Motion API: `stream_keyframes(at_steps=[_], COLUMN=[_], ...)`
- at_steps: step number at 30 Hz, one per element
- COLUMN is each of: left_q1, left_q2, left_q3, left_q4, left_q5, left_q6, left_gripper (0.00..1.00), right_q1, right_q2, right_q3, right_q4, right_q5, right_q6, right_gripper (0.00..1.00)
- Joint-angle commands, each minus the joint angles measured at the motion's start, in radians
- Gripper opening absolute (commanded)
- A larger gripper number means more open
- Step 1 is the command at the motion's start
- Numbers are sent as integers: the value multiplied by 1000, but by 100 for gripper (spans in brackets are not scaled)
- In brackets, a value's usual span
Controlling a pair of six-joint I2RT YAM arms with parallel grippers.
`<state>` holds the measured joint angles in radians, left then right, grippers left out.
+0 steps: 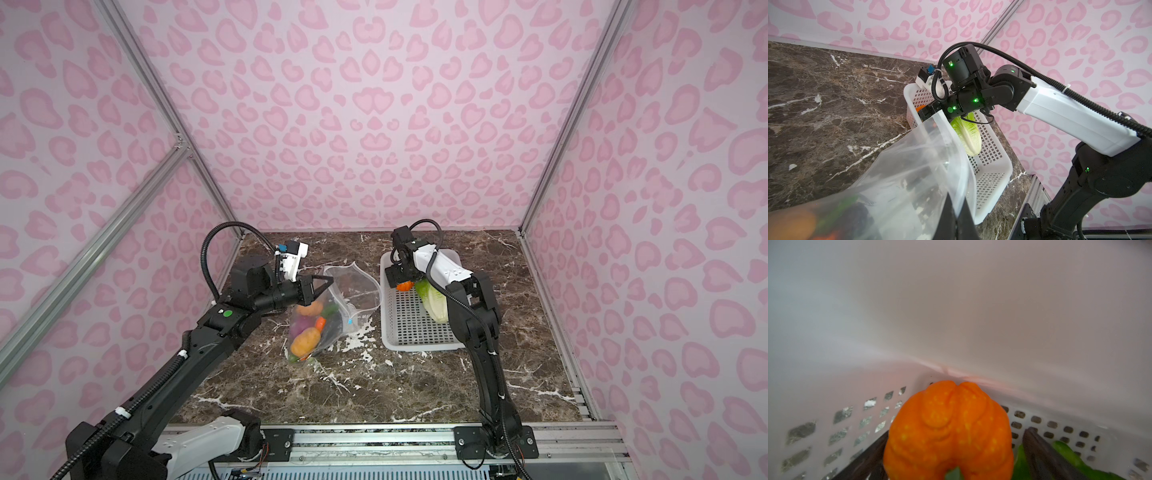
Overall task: Place the food in the zip-top bag and seal the zipper
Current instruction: 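Reach into the basket and grasp the orange pumpkin with the right gripper, then lift the orange pumpkin and carry it toward the bag with the right gripper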
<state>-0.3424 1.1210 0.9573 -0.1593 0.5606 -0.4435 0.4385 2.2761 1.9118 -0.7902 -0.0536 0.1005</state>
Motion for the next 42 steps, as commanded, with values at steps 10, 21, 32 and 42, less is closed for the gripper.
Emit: stream_keyframes(at_steps=[10, 21, 32, 42], left_q1=[0, 0, -1, -2], left_q2=[-4, -6, -10, -7], left_q3=[12, 12, 11, 9], left_q4=[21, 20, 21, 22], left_q5=[4, 0, -2, -7], left_q6=[14, 14, 9, 5], left_gripper=[2, 2, 2, 2], right_q1=[1, -1, -3, 1], right_q2=[61, -23, -306, -633], right_q3=[30, 1, -202, -464], right_q4=[-22, -9, 119, 394], right_q5=[-12, -12, -86, -410], right_q6=[3, 10, 38, 108], right_gripper=[82, 63, 62, 60])
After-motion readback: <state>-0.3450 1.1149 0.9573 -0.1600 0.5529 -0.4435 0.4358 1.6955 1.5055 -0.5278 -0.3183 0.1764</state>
